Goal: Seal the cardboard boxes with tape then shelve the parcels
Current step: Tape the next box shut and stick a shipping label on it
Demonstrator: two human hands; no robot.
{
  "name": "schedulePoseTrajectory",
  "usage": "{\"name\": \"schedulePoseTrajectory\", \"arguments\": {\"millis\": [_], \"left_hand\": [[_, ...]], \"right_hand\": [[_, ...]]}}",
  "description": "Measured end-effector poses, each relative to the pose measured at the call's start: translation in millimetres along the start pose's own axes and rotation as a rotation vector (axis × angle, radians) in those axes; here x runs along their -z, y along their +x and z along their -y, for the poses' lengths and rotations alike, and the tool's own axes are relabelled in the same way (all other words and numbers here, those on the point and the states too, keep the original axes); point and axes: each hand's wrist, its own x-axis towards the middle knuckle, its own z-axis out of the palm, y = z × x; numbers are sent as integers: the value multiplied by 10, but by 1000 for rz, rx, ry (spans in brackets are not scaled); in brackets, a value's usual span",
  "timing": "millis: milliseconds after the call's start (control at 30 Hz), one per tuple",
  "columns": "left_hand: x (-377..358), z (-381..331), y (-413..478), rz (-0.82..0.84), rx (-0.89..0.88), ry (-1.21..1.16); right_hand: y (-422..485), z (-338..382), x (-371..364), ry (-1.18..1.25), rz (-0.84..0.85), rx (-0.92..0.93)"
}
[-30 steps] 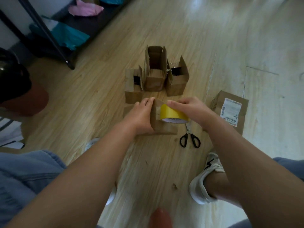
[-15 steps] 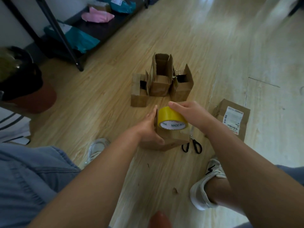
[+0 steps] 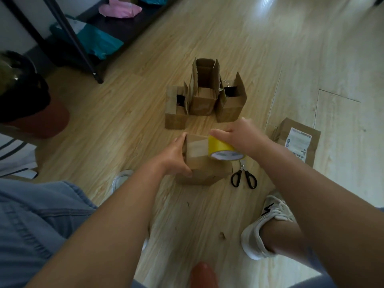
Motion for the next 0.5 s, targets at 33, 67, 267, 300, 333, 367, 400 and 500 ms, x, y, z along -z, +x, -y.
{"name": "schedulePoseTrajectory", "arguments": {"millis": [33, 67, 267, 300, 333, 367, 400, 500], "left_hand": [[14, 19, -10, 13, 11, -8], [23, 12, -18, 22, 14, -17], [37, -73, 5, 47, 41, -16], [47, -49, -6, 48, 49, -9], [56, -16, -21, 47, 60, -4], [63, 18, -36, 46, 70, -2], [74, 48, -48, 45, 79, 0], [111, 121, -70, 44, 95, 1]], "right_hand": [[-13, -42, 11, -63, -21, -30], [-28, -78, 29, -76, -38, -63], [-45, -106, 2, -206, -110, -56], [-38, -110, -17, -151, -90, -44], [-27, -119, -34, -52, -54, -50], [-28, -127, -31, 80, -12, -52], [-30, -134, -23, 218, 28, -60], [-52, -154, -15, 430, 97, -75]]}}
